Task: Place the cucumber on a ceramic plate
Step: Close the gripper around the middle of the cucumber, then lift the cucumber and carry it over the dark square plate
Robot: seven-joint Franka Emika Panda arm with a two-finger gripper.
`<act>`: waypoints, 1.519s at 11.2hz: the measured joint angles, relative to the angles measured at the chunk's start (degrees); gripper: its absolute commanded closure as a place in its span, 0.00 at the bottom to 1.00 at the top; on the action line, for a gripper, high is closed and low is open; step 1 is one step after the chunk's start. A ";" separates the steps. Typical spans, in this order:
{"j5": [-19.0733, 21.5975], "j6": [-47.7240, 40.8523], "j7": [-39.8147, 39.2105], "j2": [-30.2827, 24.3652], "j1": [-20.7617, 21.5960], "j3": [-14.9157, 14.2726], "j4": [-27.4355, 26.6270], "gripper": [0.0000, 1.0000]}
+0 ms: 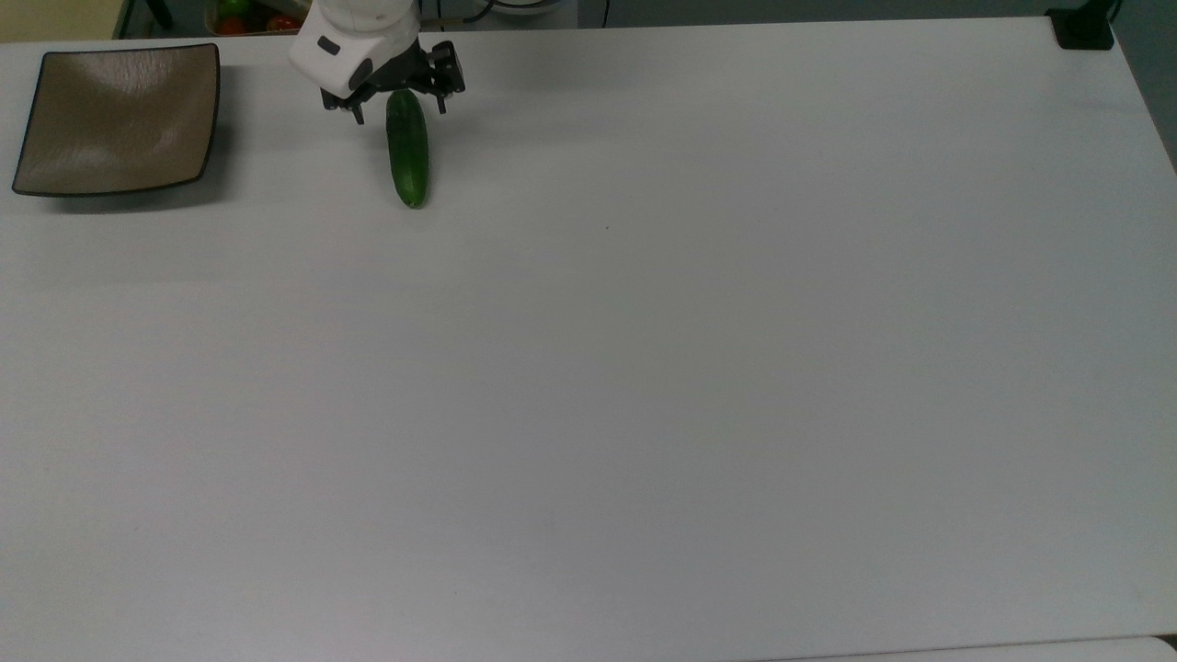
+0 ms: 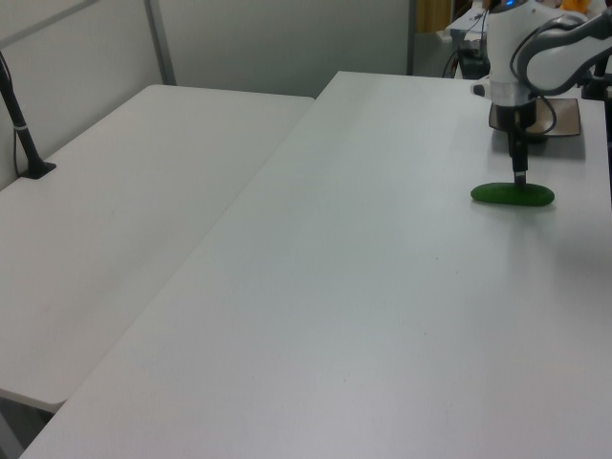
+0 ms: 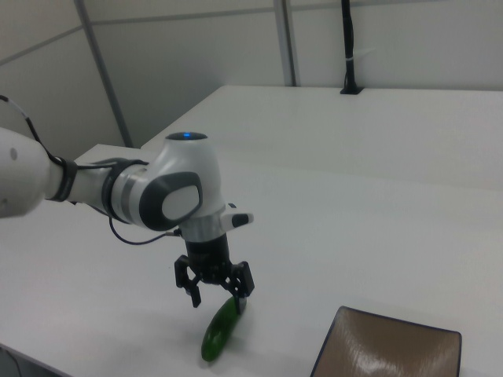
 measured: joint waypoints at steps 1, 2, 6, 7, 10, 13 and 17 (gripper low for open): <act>0.00 2.07 0.00 0.75 0.00 -0.28 -0.74 0.00; 0.00 3.56 0.00 1.41 0.00 -0.36 -1.29 0.00; -0.01 6.53 -0.07 3.94 0.00 -0.37 -2.27 0.07; -0.02 6.71 -0.17 4.32 0.00 -0.37 -2.41 0.21; -0.04 6.80 -0.59 4.61 0.00 -0.37 -2.86 0.74; -0.05 6.80 -0.63 4.57 0.00 -0.37 -2.98 1.00; -0.05 6.80 -0.63 4.50 0.00 -0.37 -2.93 1.00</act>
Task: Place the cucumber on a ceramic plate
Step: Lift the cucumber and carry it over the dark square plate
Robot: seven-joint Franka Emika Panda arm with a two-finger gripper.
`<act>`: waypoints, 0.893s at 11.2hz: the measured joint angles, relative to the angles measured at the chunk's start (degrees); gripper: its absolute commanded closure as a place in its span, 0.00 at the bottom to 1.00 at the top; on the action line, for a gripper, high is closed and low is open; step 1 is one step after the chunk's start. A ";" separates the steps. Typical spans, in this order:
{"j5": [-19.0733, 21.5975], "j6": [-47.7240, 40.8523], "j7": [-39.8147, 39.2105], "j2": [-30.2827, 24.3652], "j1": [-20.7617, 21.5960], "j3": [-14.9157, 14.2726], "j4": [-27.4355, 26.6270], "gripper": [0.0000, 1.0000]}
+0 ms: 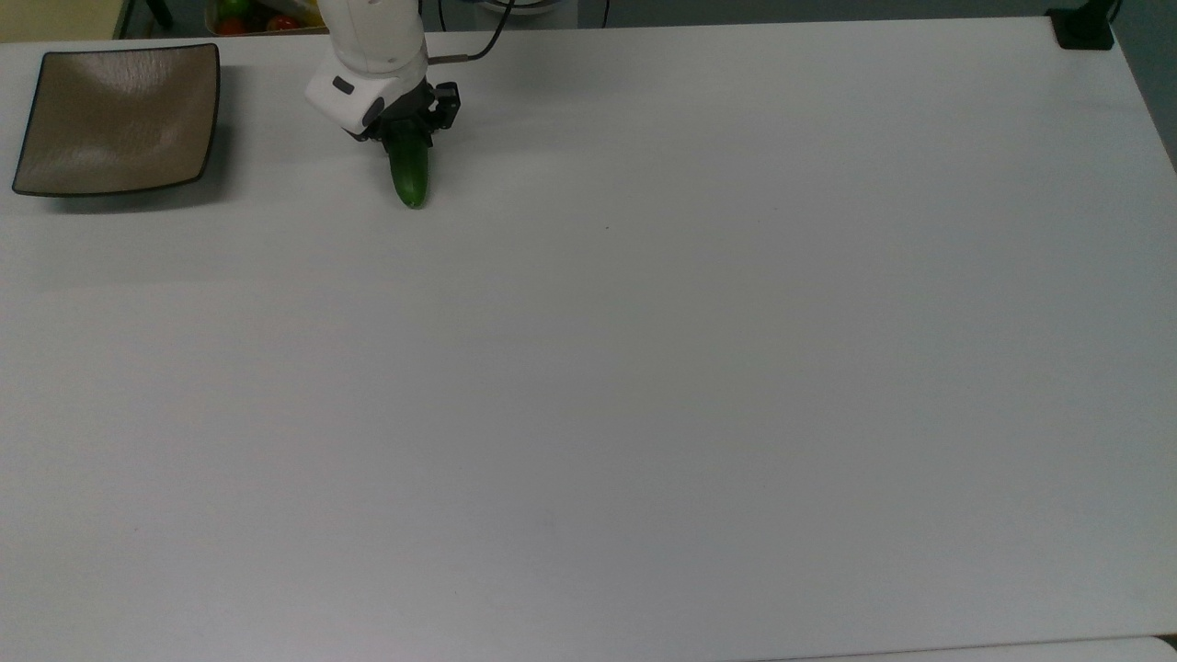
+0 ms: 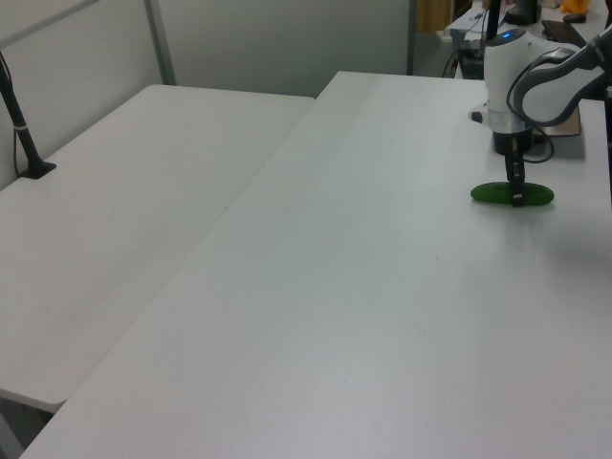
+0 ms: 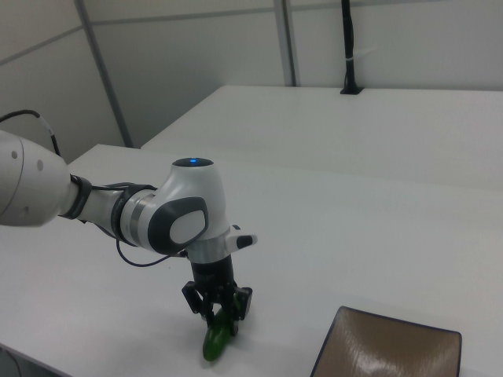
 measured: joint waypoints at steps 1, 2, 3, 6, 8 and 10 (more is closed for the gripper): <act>0.00 0.00 0.00 -0.25 0.00 0.00 0.11 1.00; 0.00 -0.53 0.00 -0.77 0.00 0.00 0.58 1.00; 0.00 -2.67 0.00 -1.65 0.00 0.00 1.78 1.00; 0.13 -14.33 0.00 -5.60 0.01 -0.01 9.28 1.00; 0.20 -21.68 -0.26 -7.02 -0.07 -0.01 14.98 1.00; 0.20 -26.00 -4.39 -7.10 -1.77 -0.17 19.25 1.00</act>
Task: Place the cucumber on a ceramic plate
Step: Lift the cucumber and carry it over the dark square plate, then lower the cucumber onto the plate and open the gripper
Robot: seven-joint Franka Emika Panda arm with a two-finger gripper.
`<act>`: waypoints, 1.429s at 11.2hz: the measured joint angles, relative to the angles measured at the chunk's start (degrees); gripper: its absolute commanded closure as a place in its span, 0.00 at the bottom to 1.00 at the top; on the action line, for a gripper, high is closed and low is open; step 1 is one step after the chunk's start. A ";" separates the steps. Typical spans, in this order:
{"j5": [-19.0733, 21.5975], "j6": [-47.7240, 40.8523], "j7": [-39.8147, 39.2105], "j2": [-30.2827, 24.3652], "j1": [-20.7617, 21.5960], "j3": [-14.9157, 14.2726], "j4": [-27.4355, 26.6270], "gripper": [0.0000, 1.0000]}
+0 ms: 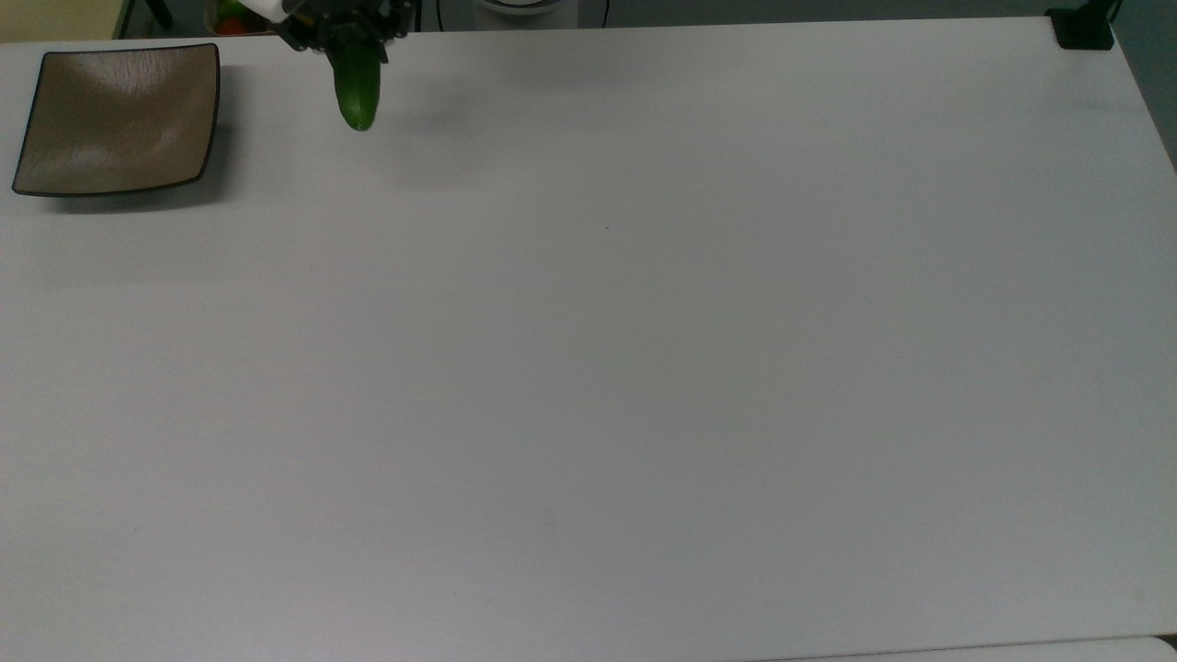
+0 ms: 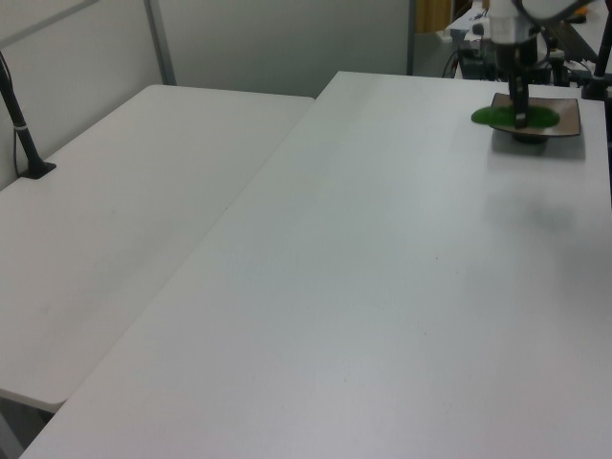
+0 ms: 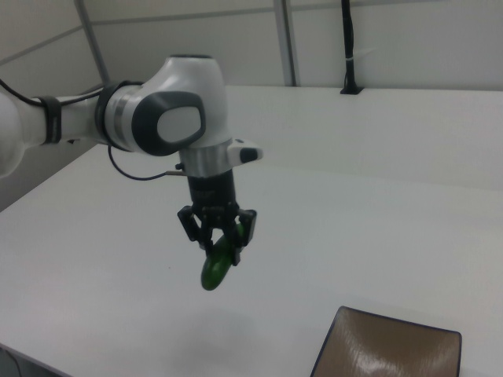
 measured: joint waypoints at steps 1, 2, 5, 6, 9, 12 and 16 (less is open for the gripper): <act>0.00 -0.96 -3.38 0.01 -1.75 -0.28 1.43 1.00; 0.00 -1.13 -7.22 0.02 -3.77 -0.81 2.37 1.00; 0.00 -0.08 -20.88 0.16 -8.28 -4.37 3.59 1.00; 0.00 1.97 -24.52 0.36 -8.83 -6.30 3.63 1.00; 0.00 9.55 -30.11 2.76 -9.48 -11.47 3.50 1.00; 0.00 17.07 -33.86 7.38 -11.19 -14.49 3.23 1.00; 0.00 25.61 -34.22 15.93 -12.97 -14.54 3.03 0.96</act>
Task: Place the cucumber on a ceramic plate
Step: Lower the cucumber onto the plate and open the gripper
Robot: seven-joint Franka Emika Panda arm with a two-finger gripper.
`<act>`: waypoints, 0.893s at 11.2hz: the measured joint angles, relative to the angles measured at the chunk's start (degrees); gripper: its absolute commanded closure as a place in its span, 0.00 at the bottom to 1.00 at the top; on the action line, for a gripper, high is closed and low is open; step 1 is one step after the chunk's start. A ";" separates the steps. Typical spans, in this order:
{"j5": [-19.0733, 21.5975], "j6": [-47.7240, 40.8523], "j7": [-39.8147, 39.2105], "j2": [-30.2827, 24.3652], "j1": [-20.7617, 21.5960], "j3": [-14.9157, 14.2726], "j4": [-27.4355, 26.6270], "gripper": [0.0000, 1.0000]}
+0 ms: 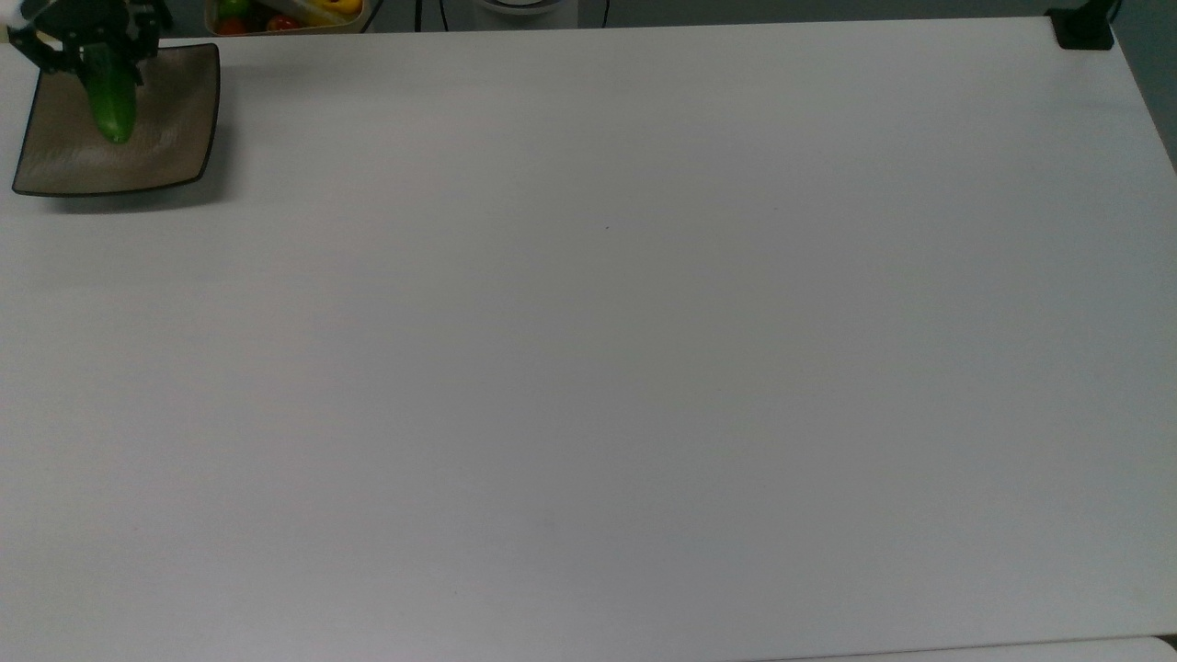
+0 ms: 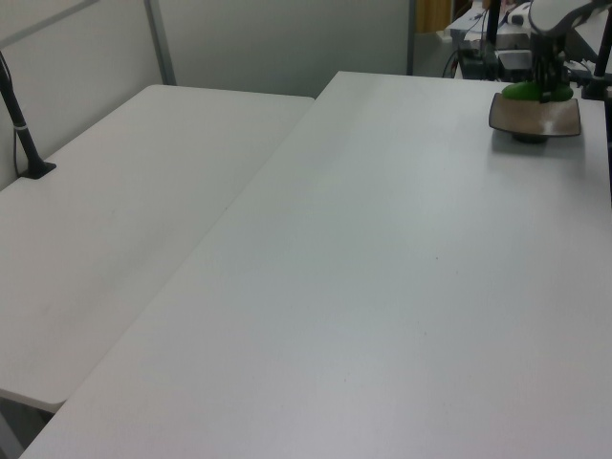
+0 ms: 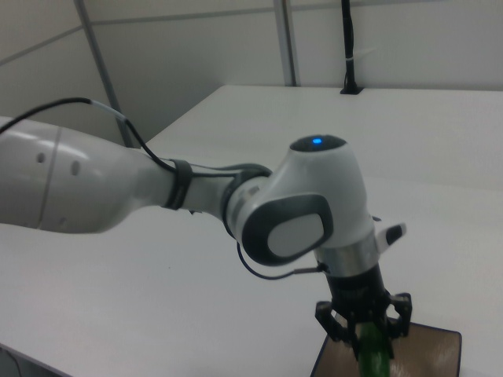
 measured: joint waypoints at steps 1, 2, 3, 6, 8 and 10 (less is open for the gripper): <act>0.00 1.40 0.00 1.52 -0.22 0.00 0.02 0.89; 0.00 2.42 0.00 2.65 -0.42 0.00 0.04 0.77; 0.00 2.97 0.00 3.47 -0.65 0.00 0.05 0.51; 0.00 3.18 0.00 4.18 -0.89 0.00 0.11 0.11; 0.00 3.18 0.00 4.18 -0.95 0.00 0.16 0.00; 0.01 3.18 0.01 4.08 -0.99 0.00 0.33 0.00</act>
